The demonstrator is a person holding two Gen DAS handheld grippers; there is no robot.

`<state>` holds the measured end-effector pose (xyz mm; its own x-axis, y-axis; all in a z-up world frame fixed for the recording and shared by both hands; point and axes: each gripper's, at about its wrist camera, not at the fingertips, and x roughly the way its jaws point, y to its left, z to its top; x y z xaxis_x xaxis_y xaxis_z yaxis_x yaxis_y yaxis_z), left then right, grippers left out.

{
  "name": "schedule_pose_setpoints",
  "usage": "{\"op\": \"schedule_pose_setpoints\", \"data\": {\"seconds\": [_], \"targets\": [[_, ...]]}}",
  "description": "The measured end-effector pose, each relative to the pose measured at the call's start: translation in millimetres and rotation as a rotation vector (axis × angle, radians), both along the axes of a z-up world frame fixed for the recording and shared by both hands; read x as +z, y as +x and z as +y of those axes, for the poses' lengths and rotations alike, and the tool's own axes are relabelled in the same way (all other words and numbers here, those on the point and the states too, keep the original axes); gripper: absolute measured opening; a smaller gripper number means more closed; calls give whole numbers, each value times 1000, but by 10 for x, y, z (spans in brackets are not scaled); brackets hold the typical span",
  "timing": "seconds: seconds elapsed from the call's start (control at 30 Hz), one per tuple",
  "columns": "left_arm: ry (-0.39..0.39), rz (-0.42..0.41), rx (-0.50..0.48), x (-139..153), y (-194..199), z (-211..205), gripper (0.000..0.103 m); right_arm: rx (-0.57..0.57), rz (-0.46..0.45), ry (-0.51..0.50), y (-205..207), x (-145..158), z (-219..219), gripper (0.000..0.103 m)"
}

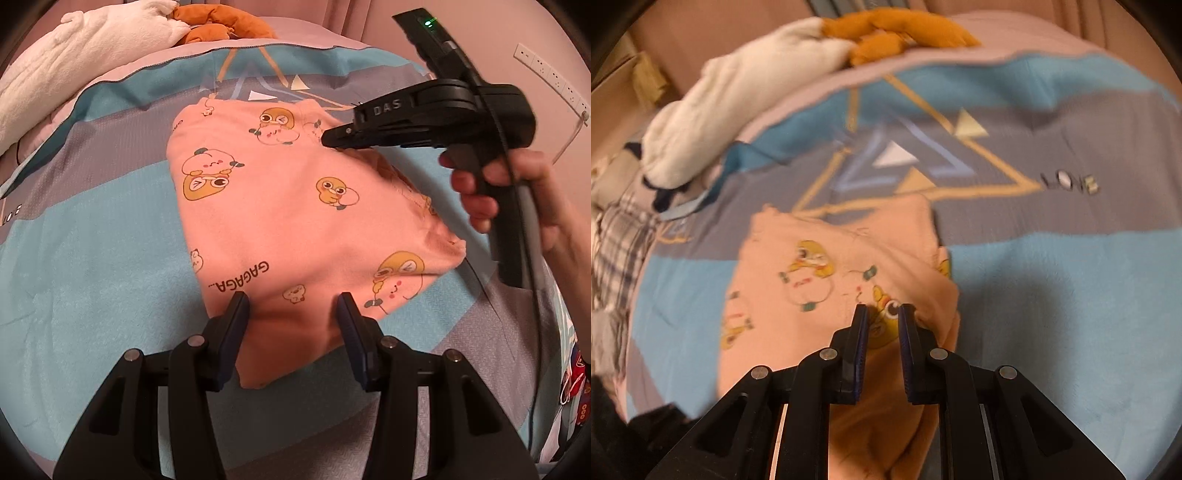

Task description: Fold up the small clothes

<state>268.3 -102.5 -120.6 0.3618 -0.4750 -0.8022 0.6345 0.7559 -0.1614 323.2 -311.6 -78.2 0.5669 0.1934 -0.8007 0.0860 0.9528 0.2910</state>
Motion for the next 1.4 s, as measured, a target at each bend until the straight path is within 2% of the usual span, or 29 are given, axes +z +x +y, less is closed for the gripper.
{"op": "schedule_pose_setpoints", "data": {"seconds": [0.17,0.3,0.43,0.6,0.8,0.87,0.93,0.97,1.03,1.13,1.2,1.27,1.4], "targets": [[0,5,7,1,3,4,49,-9,-35,-14,-129,131,36,15],[-2,12,9,2,24,16,49,97,-96,-12,-380,291,178,15],[4,13,13,5,31,18,49,182,-111,-22,-749,288,330,15],[7,26,24,0,50,10,49,211,-58,-99,-940,118,425,15],[-24,64,62,8,68,83,50,209,-14,-130,-1136,-21,406,15],[-39,74,74,33,53,129,53,197,-21,-83,-1231,20,340,17],[-50,82,93,64,28,208,69,189,-37,-40,-1306,73,286,22],[-44,82,107,69,17,245,81,183,-42,-20,-1351,100,254,32],[-46,83,121,77,-5,357,82,158,-49,18,-1437,138,158,50],[-64,117,146,75,22,516,82,120,-59,68,-1512,144,29,52],[-106,166,167,67,71,605,82,87,-51,135,-1517,109,-82,53],[-167,217,187,58,126,665,82,50,-36,230,-1497,44,-182,60],[-305,330,218,7,299,663,83,-2,-16,367,-1341,-62,-250,63]]}}
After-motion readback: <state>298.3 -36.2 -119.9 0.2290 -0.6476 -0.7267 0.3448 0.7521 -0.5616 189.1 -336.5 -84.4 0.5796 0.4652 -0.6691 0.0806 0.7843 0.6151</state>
